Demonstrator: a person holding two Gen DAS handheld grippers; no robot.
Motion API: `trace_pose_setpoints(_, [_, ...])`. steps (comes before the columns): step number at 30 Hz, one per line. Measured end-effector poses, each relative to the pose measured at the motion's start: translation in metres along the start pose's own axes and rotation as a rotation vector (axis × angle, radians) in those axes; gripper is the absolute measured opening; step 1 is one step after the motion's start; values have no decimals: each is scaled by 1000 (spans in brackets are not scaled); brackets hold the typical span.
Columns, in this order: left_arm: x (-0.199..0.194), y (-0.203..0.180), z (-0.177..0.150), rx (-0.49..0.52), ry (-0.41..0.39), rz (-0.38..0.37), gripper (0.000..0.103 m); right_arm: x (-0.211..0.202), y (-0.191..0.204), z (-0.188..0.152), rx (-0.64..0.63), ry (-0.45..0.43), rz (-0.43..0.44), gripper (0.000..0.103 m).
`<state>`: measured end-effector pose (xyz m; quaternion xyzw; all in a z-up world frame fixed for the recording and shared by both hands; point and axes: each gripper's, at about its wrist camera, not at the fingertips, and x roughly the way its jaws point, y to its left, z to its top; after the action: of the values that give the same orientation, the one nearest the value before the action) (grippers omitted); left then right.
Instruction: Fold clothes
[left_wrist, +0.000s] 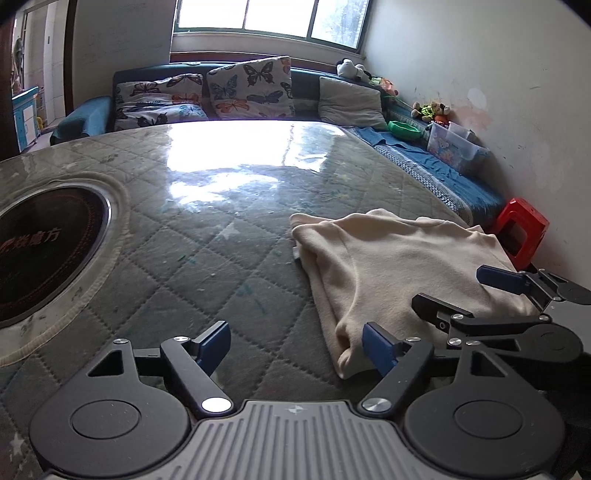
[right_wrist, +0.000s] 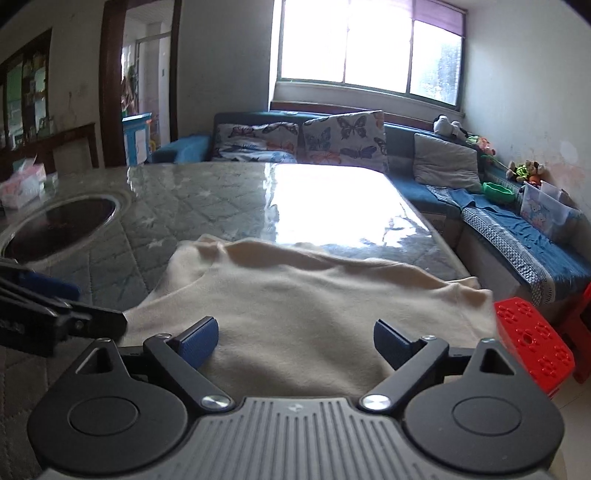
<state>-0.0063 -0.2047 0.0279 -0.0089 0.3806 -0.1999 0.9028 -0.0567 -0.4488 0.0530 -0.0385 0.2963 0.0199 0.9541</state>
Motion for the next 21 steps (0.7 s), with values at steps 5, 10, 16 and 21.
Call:
trace_pose_setpoints(5, [-5,5,-4,-5,-7,12,88,-8,-2,0,27,-13,-16,103])
trace_pose_setpoints(10, [-8,6,-9,-8,-3,18,93,-14,0,-4,43,-11,-34,103])
trace_pose_setpoints(16, [-16,3,-14,11,-21,26,103,-22,-1,-7,71,-12,-54,103])
trace_pose_setpoints(21, [-22,0,-17,17,-30,24,103,-30,-3,-10,93,-12,-71,103])
